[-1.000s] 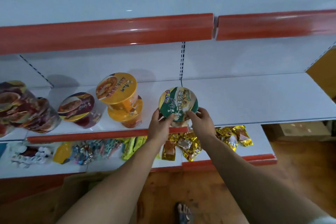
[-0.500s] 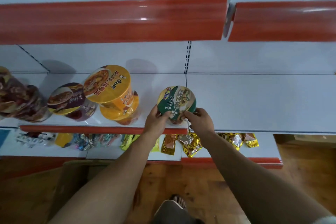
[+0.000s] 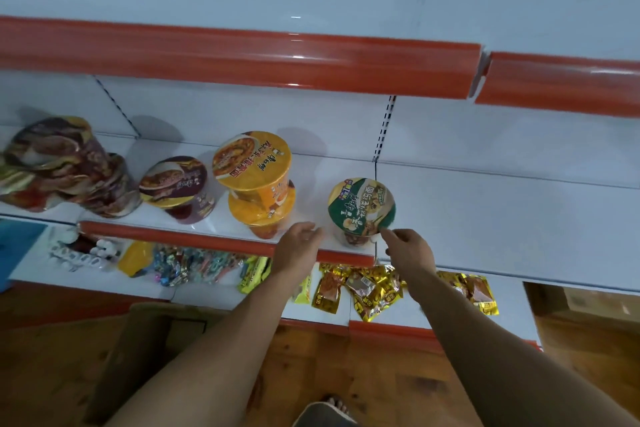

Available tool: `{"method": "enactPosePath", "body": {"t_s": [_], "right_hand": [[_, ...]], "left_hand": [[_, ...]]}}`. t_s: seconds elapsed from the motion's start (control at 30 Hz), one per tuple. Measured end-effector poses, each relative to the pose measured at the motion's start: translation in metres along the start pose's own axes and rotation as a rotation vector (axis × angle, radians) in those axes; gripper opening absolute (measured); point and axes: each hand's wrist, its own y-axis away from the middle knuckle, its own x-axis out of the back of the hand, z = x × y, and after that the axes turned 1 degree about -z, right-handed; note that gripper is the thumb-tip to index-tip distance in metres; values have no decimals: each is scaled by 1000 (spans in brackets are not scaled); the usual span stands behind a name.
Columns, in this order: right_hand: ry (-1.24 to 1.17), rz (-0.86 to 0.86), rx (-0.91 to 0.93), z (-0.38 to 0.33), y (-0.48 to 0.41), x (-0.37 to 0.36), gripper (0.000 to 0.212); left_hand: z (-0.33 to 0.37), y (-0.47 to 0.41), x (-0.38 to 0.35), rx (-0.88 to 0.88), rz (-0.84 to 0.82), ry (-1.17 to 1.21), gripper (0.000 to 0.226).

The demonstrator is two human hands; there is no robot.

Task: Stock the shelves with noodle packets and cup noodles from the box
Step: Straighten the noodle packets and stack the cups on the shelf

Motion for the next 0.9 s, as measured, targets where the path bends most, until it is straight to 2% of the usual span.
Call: {"method": "enactPosePath", "body": {"t_s": [0.13, 0.23, 0.43, 0.7, 0.9], "right_hand": [[73, -40, 52, -9, 39, -18, 32], [150, -133, 167, -28, 78, -49, 22], [266, -348, 471, -110, 194, -145, 19], [199, -478, 851, -238, 370, -275, 27], [194, -492, 1026, -311, 472, -343, 18]], "left_hand": [[-22, 30, 54, 8, 45, -53, 26], [-42, 58, 108, 25, 104, -42, 17], [-84, 138, 253, 14, 300, 21, 22], [-145, 270, 461, -56, 587, -236, 22], [-159, 346, 559, -100, 766, -386, 20]]}}
